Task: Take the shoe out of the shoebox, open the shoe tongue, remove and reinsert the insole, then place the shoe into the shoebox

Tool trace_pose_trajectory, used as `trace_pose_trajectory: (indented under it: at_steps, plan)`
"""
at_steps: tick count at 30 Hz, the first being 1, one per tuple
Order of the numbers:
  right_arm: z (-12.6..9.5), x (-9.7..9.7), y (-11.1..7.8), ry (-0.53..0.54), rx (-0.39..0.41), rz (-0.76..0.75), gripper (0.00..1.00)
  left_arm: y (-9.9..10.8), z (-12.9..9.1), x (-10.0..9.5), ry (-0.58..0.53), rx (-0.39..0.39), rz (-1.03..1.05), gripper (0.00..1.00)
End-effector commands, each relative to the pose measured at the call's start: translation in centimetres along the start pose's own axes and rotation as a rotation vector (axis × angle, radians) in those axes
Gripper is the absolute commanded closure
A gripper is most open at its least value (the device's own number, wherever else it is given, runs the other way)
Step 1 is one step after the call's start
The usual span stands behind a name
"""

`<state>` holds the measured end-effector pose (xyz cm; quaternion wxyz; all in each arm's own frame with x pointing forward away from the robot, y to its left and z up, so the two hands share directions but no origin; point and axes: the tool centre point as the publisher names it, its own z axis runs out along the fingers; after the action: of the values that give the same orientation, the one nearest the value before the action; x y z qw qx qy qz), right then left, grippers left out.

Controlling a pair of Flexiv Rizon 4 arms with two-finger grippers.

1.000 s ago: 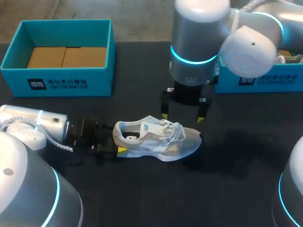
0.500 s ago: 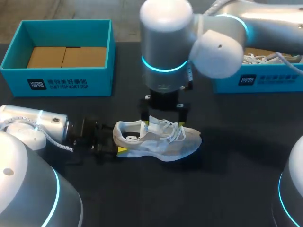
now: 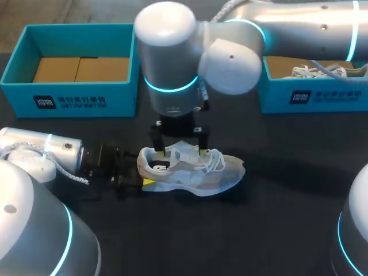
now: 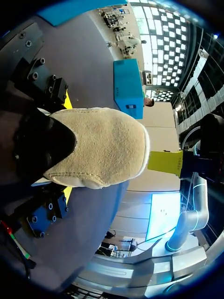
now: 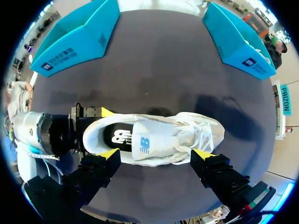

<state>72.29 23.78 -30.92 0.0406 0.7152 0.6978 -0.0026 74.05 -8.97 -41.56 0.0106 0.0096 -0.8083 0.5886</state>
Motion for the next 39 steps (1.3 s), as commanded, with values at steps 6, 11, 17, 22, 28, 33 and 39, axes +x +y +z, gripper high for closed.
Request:
trace_pose_trajectory:
  at_steps: [6,11,17,22,28,33,39]
  plan:
    - [1.6,2.1,0.8,-0.110,0.008,-0.003,0.00,0.3,0.0,0.2,-0.002,0.000,0.001,1.00]
    - [2.5,2.2,0.9,-0.143,0.016,0.011,0.00,0.3,0.0,0.2,-0.002,0.000,0.001,1.00]
    - [3.7,2.1,0.8,-0.164,0.027,0.023,0.00,0.3,0.0,0.2,-0.002,0.000,0.001,1.00]
    - [4.6,2.0,0.7,-0.202,0.039,0.032,0.00,0.3,0.0,0.2,-0.002,0.000,0.001,1.00]
    - [5.0,1.9,0.3,-0.256,0.050,0.043,0.00,0.3,0.0,0.2,-0.002,0.000,0.001,1.00]
    - [5.3,1.2,0.0,-0.304,0.058,0.057,0.00,0.3,0.0,0.2,-0.002,0.000,0.001,1.00]
    - [5.5,0.6,-0.2,-0.385,0.067,0.068,0.00,0.3,0.0,0.2,-0.002,0.000,0.001,1.00]
